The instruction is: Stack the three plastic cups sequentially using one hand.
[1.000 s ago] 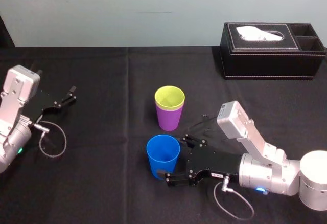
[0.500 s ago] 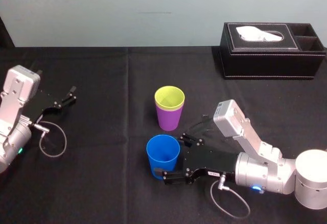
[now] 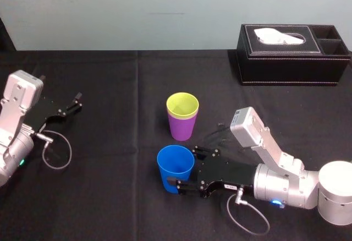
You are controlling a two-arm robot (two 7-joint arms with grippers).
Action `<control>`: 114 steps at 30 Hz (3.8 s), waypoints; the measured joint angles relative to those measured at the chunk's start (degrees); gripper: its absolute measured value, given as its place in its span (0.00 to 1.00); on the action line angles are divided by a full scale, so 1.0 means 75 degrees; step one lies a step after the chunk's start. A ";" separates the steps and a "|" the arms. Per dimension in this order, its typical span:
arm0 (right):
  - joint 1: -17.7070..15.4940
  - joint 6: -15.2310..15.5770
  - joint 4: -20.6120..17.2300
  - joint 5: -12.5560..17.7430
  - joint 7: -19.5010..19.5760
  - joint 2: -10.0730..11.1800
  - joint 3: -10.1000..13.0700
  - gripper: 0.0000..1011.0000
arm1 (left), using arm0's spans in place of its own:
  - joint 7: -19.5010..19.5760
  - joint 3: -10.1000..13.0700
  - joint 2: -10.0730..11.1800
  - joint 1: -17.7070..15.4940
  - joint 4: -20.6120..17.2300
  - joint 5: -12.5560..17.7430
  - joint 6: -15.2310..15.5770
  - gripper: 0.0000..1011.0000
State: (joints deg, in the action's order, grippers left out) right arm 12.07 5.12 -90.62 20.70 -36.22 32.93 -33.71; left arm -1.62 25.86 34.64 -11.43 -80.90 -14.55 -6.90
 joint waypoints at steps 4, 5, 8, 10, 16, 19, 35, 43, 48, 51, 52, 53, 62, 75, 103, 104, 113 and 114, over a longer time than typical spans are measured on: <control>-0.0003 0.0000 -0.0004 0.0000 0.0000 0.0003 0.0003 0.73 | 0.0000 0.0000 0.0000 -0.0001 0.0000 0.0000 0.0000 1.00; -0.0003 0.0000 -0.0005 0.0000 0.0000 0.0004 0.0003 0.73 | 0.0000 0.0000 0.0000 0.0000 0.0000 0.0000 0.0000 1.00; -0.0003 0.0000 -0.0007 0.0000 0.0000 0.0005 0.0006 0.72 | 0.0000 0.0000 0.0000 0.0000 0.0000 0.0000 0.0000 1.00; -0.0003 0.0000 -0.0009 0.0000 0.0000 0.0007 0.0006 0.71 | 0.0000 0.0000 0.0000 -0.0001 0.0000 0.0000 0.0000 1.00; -0.0003 0.0000 -0.0010 0.0000 -0.0001 0.0007 0.0006 0.71 | 0.0000 0.0000 0.0000 -0.0001 0.0000 0.0000 0.0000 1.00; -0.0003 0.0000 -0.0010 0.0000 0.0000 0.0007 0.0006 0.71 | 0.0000 0.0000 0.0001 0.0000 0.0000 0.0000 0.0000 1.00; -0.0417 0.0672 -0.1122 0.0428 0.0850 0.0304 0.0799 0.71 | 0.0000 0.0000 0.0000 -0.0001 0.0000 0.0000 0.0000 1.00; -0.0336 0.0998 -0.1649 0.0631 0.1060 0.0477 0.1151 0.71 | 0.0000 0.0000 0.0000 0.0000 0.0000 0.0000 0.0000 1.00; -0.0163 0.1124 -0.1757 0.0615 0.1200 0.0499 0.1240 0.71 | 0.0000 0.0000 0.0000 0.0000 0.0000 0.0000 0.0000 1.00; 0.0052 0.1214 -0.1651 0.0602 0.1230 0.0435 0.1246 0.71 | 0.0000 0.0000 0.0000 0.0000 0.0000 0.0000 0.0000 1.00; 0.0099 0.1234 -0.1617 0.0594 0.1240 0.0416 0.1236 0.71 | 0.0000 0.0000 0.0000 0.0000 0.0000 0.0000 0.0000 1.00; 0.0155 0.1251 -0.1579 0.0574 0.1255 0.0396 0.1217 0.71 | 0.0000 0.0000 0.0000 0.0000 0.0000 0.0000 0.0000 1.00; 0.0747 0.1359 -0.1119 0.0250 0.1277 0.0081 0.0947 0.71 | 0.0000 0.0000 0.0000 -0.0001 0.0000 0.0000 0.0000 1.00; 0.1235 0.1401 -0.0576 -0.0056 0.1172 -0.0298 0.0603 0.71 | 0.0000 0.0000 0.0000 0.0000 0.0000 0.0000 0.0000 1.00; 0.1476 0.1280 0.0060 -0.0251 0.0994 -0.0613 0.0475 0.71 | 0.0000 0.0000 0.0000 0.0000 0.0000 0.0000 0.0000 1.00; 0.1477 0.1273 0.0075 -0.0252 0.0988 -0.0615 0.0474 0.71 | 0.0000 0.0000 0.0000 0.0000 0.0000 0.0000 0.0000 1.00; 0.1479 0.1267 0.0075 -0.0254 0.0985 -0.0617 0.0473 0.71 | 0.0000 0.0000 0.0000 0.0000 0.0000 0.0000 0.0000 1.00; 0.1479 0.1267 0.0073 -0.0255 0.0985 -0.0617 0.0473 0.71 | 0.0000 0.0000 0.0000 0.0000 0.0000 0.0000 0.0000 1.00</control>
State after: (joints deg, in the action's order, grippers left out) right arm 23.16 14.63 -90.07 18.79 -28.82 28.31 -30.17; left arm -1.62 25.86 34.65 -11.43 -80.90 -14.55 -6.90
